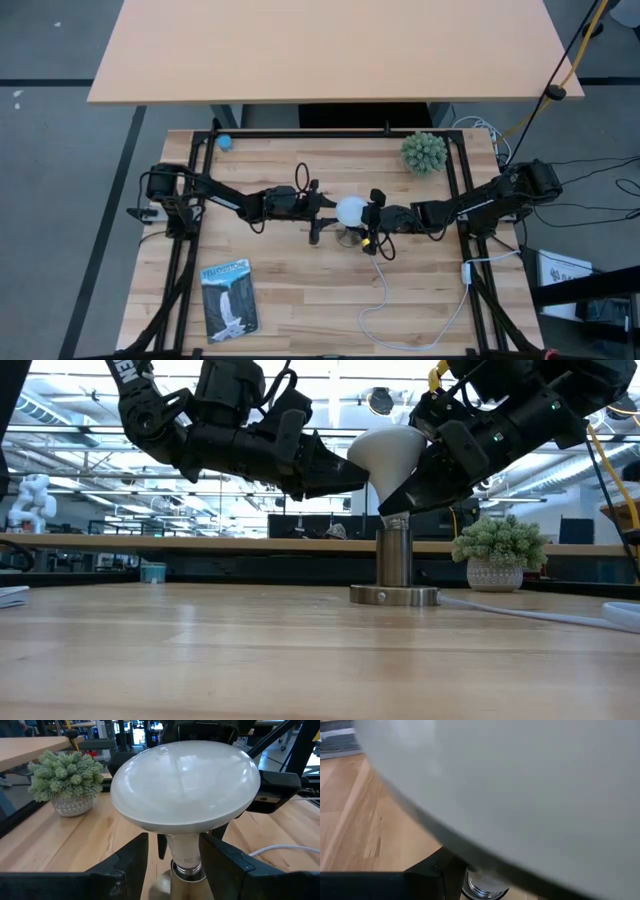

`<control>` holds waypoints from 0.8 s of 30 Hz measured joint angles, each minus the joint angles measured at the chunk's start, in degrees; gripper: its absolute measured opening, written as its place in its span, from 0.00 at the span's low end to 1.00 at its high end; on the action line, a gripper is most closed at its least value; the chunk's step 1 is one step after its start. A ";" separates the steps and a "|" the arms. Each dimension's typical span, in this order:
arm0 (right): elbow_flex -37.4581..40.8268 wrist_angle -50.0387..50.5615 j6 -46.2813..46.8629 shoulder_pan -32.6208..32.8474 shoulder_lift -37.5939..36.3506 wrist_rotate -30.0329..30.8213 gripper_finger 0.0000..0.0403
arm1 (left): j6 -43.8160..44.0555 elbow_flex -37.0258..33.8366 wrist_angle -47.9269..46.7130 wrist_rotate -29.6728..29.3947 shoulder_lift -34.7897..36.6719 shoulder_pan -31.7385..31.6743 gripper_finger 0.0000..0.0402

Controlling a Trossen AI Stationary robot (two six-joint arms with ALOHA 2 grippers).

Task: Screw lightbulb
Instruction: Insert the lightbulb into the lamp

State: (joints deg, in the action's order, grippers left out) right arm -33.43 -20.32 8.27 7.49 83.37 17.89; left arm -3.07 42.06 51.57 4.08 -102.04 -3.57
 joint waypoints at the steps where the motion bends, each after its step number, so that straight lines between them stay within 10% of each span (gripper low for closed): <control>1: 0.00 -0.02 0.00 0.00 0.00 0.00 0.45 | 0.23 0.00 0.00 0.00 0.00 0.00 0.45; 24: 0.00 0.00 0.02 -0.02 -0.02 0.02 0.45 | 2.45 0.00 -0.11 0.17 -0.04 0.66 0.45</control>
State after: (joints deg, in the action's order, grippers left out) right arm -33.43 -20.32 8.29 7.46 83.35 17.91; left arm -0.62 42.06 51.46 4.25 -102.08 -2.92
